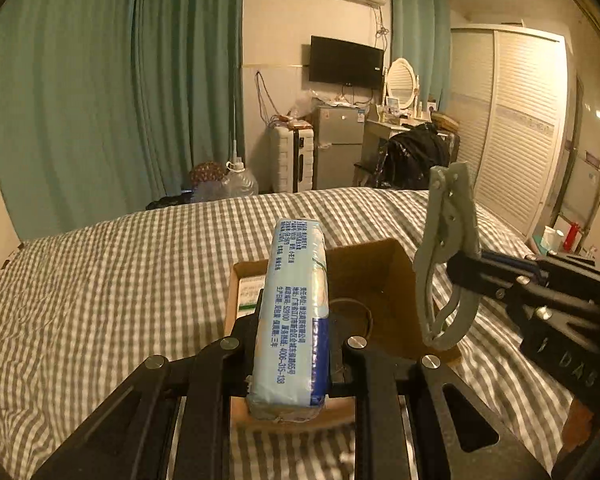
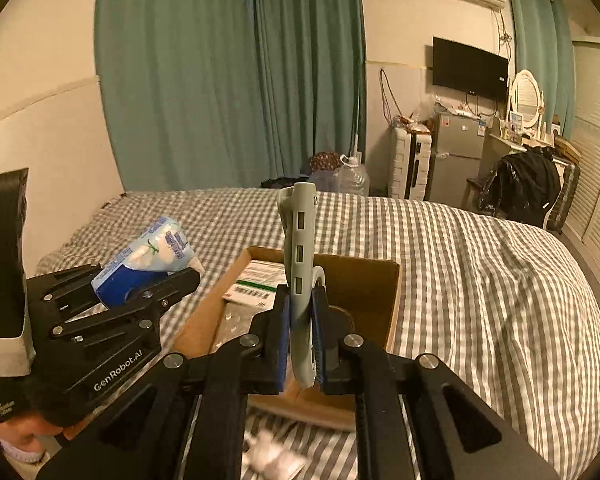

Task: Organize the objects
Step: 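Carry the tissue pack and grey clip into the cardboard box and release both, then grasp the white tube with the right tool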

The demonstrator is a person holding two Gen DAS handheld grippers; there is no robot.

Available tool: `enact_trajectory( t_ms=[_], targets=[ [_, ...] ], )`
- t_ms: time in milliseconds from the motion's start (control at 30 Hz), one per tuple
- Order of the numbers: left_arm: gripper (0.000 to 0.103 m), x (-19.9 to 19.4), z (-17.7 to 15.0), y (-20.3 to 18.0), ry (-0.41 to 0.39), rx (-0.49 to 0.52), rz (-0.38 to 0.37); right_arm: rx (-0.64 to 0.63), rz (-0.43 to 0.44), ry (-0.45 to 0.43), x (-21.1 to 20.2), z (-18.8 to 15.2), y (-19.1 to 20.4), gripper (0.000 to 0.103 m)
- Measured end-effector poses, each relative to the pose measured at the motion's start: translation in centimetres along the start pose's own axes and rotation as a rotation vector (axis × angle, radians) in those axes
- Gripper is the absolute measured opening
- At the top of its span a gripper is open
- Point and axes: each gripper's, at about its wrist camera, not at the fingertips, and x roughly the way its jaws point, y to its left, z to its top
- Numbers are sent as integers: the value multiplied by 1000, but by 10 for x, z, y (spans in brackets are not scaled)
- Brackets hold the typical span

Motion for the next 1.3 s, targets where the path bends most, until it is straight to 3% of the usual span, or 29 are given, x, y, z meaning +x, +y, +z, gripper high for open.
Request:
enact_trajectory(
  t_ms=[167, 467, 533, 567, 600, 633, 667, 767, 833, 1000, 1133, 1300],
  targets=[
    [19, 59, 1, -10, 70, 26, -19, 18, -3, 123, 58, -6, -22, 10],
    [22, 114, -21, -25, 133, 45, -7, 84, 25, 158, 90, -33, -54, 11],
    [34, 115, -22, -28, 137, 46, 8, 102, 39, 132, 82, -32, -61, 14],
    [42, 114, -23, -31, 141, 45, 15, 105, 43, 116, 76, -30, -62, 25],
    [59, 112, -23, -33, 140, 42, 25, 103, 40, 98, 70, -28, -63, 33],
    [67, 108, -24, -33, 127, 37, 40, 96, 26, 69, 61, -25, -63, 46],
    [68, 106, -22, -35, 116, 34, 46, 91, 13, 46, 53, -22, -62, 52],
    [73, 88, -15, -39, 101, 34, 58, 79, -13, -2, 23, -14, -60, 57],
    [87, 70, -11, -38, 76, 42, 82, 71, -35, -23, -2, -12, -57, 63],
    [102, 13, -2, -39, -8, 60, 126, 28, -82, -42, -56, -15, -41, 70],
    [103, -33, -5, -32, -53, 62, 150, 24, -101, -29, -96, -26, -26, 75],
    [103, -72, -31, -20, -29, 31, 169, 46, -102, 5, -122, -59, -7, 75]
  ],
)
